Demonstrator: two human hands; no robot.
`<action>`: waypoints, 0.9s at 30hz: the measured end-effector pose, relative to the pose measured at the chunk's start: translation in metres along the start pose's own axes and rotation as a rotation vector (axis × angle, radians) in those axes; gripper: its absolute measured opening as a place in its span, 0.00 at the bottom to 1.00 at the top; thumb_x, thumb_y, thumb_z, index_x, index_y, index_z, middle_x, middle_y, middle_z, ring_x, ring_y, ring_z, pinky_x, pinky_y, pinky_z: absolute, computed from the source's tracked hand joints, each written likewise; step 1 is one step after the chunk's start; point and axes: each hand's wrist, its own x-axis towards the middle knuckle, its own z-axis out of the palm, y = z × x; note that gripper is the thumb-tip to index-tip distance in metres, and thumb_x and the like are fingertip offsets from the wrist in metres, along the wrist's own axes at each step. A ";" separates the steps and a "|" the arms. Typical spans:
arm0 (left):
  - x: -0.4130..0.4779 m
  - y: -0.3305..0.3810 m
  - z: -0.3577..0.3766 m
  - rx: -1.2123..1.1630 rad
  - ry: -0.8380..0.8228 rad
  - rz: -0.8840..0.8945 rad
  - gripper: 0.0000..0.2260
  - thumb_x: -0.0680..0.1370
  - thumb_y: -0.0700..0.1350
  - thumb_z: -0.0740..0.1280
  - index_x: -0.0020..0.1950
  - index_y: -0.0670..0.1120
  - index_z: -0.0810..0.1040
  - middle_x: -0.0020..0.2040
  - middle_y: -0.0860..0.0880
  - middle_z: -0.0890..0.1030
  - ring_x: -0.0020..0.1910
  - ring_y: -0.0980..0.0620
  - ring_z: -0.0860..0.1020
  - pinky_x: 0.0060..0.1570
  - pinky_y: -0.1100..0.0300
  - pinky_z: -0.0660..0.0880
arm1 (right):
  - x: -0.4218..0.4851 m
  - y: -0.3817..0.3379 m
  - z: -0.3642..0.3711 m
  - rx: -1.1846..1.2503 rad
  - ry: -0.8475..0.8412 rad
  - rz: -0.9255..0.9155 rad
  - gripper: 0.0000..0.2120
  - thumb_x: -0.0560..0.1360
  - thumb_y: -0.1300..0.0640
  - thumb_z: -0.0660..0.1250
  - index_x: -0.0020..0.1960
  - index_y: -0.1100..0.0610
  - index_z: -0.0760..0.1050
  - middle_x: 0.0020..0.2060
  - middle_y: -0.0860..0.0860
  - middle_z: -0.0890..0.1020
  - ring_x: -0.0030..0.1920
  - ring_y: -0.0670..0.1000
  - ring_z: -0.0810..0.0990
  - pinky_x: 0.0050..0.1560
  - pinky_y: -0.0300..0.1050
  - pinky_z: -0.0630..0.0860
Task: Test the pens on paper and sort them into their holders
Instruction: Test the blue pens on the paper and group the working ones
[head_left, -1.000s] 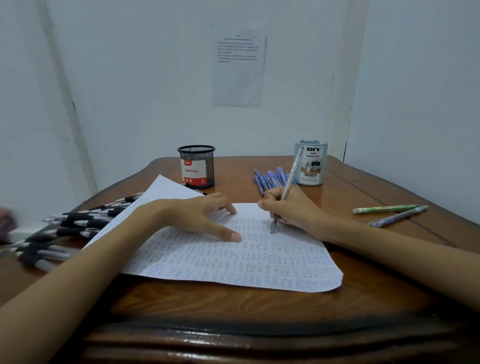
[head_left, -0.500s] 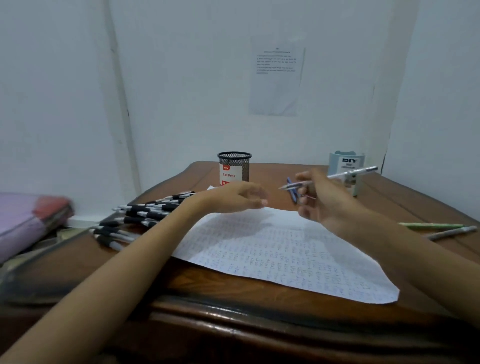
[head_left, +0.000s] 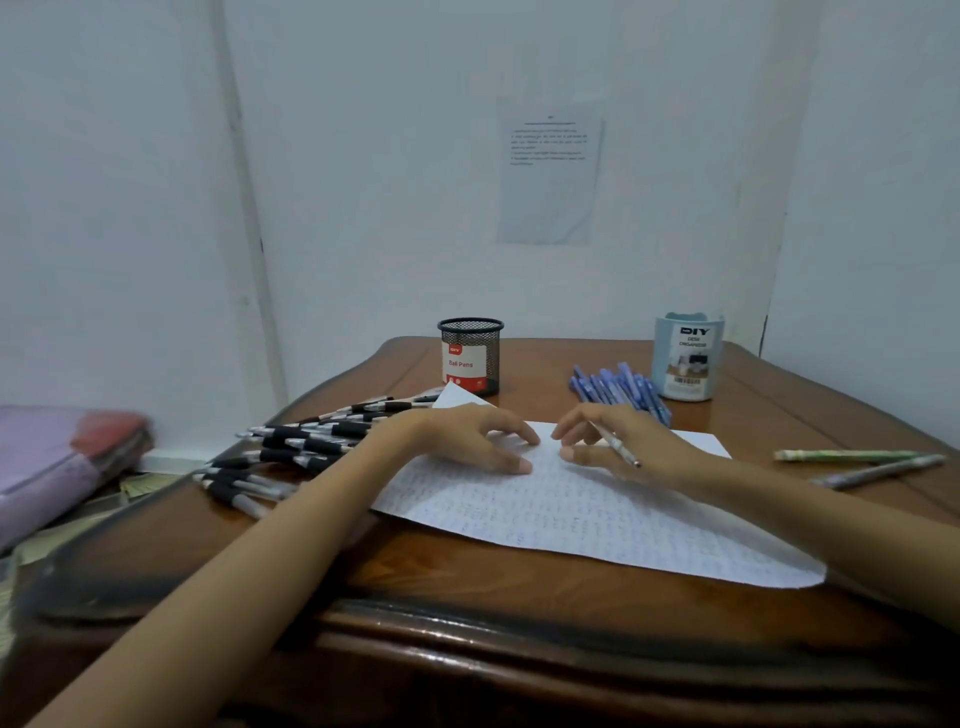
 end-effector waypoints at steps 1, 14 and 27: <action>0.002 -0.001 0.000 0.003 0.007 0.003 0.20 0.78 0.56 0.61 0.70 0.57 0.67 0.74 0.55 0.62 0.72 0.53 0.58 0.71 0.51 0.55 | 0.000 0.004 -0.003 -0.058 -0.041 0.006 0.13 0.75 0.46 0.65 0.58 0.47 0.72 0.56 0.45 0.77 0.57 0.44 0.75 0.59 0.46 0.72; 0.007 -0.029 -0.005 0.077 0.280 -0.129 0.19 0.82 0.52 0.54 0.70 0.47 0.68 0.69 0.47 0.68 0.69 0.50 0.64 0.67 0.57 0.59 | -0.017 0.020 -0.042 -0.610 -0.139 0.090 0.15 0.72 0.36 0.60 0.41 0.48 0.68 0.45 0.47 0.77 0.44 0.45 0.74 0.43 0.37 0.72; 0.016 -0.046 -0.001 0.124 0.362 -0.242 0.35 0.73 0.65 0.61 0.76 0.50 0.57 0.74 0.47 0.60 0.71 0.47 0.62 0.69 0.47 0.64 | -0.008 0.025 -0.024 -0.322 -0.132 0.066 0.19 0.76 0.40 0.59 0.63 0.45 0.72 0.62 0.48 0.77 0.58 0.48 0.75 0.59 0.45 0.72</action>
